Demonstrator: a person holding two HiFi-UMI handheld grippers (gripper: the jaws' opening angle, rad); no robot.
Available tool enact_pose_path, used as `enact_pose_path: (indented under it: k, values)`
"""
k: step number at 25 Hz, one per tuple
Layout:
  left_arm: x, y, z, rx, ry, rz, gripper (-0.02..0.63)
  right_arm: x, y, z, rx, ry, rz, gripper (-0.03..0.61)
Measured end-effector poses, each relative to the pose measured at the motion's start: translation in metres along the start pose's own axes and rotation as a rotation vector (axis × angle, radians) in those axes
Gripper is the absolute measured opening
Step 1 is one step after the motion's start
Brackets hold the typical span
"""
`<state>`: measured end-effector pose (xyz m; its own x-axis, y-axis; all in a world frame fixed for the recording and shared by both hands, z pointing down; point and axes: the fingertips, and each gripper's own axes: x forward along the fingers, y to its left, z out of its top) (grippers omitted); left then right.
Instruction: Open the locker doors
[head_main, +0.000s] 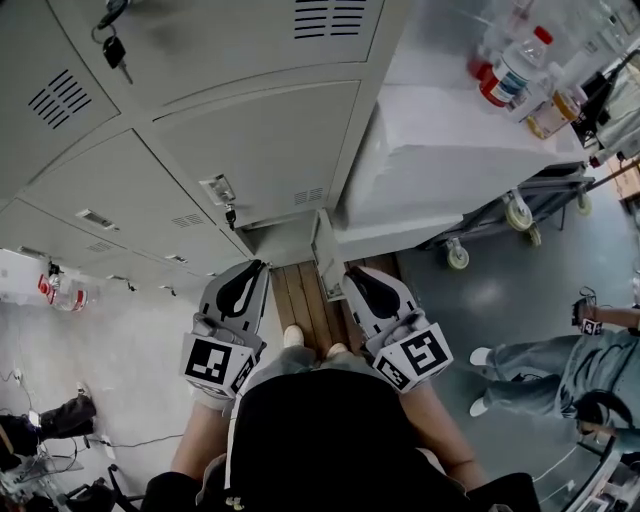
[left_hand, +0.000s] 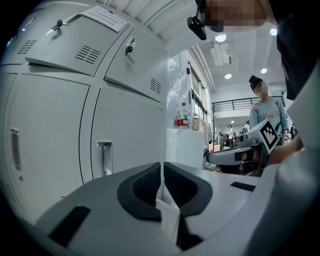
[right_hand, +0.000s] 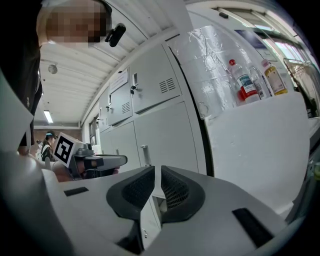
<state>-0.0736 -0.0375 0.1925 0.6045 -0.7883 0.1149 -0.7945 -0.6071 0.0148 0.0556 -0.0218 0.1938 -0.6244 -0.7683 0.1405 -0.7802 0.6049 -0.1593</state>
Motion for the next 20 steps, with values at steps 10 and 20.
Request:
enact_pose_path:
  k: [10, 20]
  values:
    - [-0.004, -0.001, 0.006, 0.010, -0.016, -0.008, 0.021, 0.007, 0.012, 0.015, -0.005, -0.025, 0.013, 0.049]
    - [-0.002, 0.003, 0.006, -0.003, -0.022, -0.005, 0.021, 0.010, 0.015, 0.018, -0.011, -0.009, 0.013, 0.048]
